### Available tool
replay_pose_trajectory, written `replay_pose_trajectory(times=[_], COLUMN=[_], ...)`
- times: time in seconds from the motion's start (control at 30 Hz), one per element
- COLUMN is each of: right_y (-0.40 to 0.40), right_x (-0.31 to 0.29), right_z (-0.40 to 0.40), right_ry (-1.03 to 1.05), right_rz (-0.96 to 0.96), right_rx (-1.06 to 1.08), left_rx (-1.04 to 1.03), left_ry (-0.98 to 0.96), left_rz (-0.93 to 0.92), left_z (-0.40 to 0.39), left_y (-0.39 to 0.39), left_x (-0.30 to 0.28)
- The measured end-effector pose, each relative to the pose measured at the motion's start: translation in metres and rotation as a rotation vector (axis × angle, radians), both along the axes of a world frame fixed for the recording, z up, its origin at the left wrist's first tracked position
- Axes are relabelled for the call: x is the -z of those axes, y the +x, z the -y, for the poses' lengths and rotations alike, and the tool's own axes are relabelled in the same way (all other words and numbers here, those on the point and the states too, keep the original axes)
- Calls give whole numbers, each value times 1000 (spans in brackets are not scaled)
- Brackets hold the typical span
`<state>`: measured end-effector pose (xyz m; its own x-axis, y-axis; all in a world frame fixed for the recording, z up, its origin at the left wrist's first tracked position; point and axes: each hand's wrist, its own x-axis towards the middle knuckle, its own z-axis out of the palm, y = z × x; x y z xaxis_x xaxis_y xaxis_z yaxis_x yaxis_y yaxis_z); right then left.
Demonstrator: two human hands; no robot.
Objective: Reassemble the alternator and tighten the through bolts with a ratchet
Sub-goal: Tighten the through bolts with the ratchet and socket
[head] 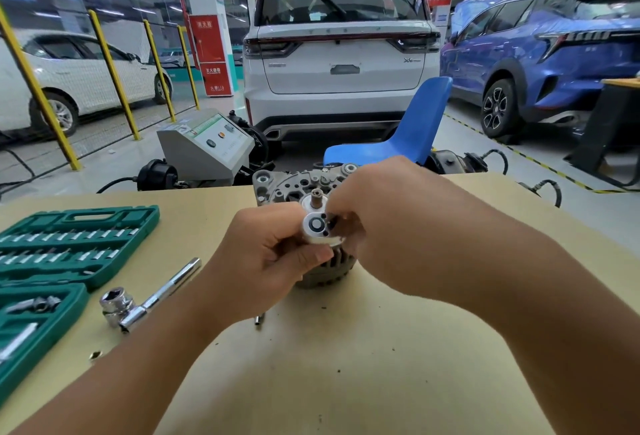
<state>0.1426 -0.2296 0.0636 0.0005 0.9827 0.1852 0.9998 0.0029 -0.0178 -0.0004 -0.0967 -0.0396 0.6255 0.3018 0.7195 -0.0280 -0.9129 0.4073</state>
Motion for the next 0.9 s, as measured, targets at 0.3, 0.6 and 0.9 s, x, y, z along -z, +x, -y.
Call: replay_pose_trajectory(times=[0.3, 0.6, 0.9], right_y=[-3, -2, -1], right_x=[2, 5, 6], right_z=[0, -6, 2], right_ry=[-42, -43, 175], right_rz=[-38, -35, 42], right_rx=[-64, -43, 36], left_rx=[170, 65, 98], left_ry=[-201, -231, -179], left_rz=[12, 105, 23], left_z=[2, 10, 1], left_y=[-4, -5, -7], left_x=[-3, -7, -6])
